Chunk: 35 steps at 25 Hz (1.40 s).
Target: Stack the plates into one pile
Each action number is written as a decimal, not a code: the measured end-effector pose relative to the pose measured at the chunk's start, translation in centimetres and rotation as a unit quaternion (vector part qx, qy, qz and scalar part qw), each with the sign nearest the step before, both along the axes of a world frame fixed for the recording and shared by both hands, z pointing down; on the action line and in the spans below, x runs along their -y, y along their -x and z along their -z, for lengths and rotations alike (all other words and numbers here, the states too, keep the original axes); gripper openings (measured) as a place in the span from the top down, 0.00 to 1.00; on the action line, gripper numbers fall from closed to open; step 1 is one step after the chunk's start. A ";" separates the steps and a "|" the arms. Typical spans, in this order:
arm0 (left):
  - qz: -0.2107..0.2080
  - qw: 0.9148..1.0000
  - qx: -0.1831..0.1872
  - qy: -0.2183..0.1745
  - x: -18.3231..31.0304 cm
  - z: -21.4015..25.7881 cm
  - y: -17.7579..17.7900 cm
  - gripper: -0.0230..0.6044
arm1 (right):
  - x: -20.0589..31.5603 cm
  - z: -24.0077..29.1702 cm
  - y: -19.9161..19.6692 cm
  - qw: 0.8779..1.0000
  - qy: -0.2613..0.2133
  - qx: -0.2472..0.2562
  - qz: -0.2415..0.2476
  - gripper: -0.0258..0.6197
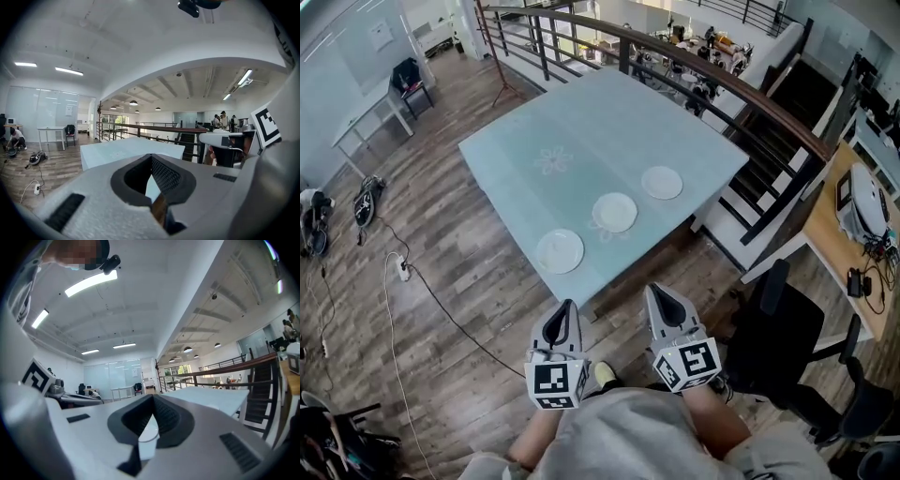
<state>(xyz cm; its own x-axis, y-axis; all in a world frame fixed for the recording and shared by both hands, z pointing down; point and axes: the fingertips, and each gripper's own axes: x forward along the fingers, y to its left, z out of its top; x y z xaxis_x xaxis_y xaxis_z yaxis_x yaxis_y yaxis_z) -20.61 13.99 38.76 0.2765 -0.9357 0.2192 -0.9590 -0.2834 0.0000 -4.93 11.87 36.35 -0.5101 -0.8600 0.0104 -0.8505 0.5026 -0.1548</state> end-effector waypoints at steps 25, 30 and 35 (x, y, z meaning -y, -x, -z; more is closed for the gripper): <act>0.010 1.000 -0.014 0.011 2.2 -2.4 3.2 0.94 | 3.0 0.5 -4.0 0.995 -0.018 -0.060 -0.074 0.92; 0.015 1.000 -0.011 0.022 3.2 -3.1 3.1 0.94 | 4.6 -0.6 -5.0 0.995 -0.004 -0.060 -0.078 0.92; 0.026 0.999 -0.013 0.028 5.5 -3.4 2.8 0.94 | 7.4 -0.8 -5.3 0.995 -0.009 -0.072 -0.065 0.92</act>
<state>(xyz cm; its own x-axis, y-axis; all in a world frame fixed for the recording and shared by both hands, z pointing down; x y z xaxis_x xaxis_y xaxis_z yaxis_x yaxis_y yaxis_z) -23.44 8.46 42.15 0.2332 -0.9358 0.2644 -0.9721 -0.2313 0.0388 0.32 4.49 37.11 -0.3894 -0.9192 0.0592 -0.9210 0.3891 -0.0175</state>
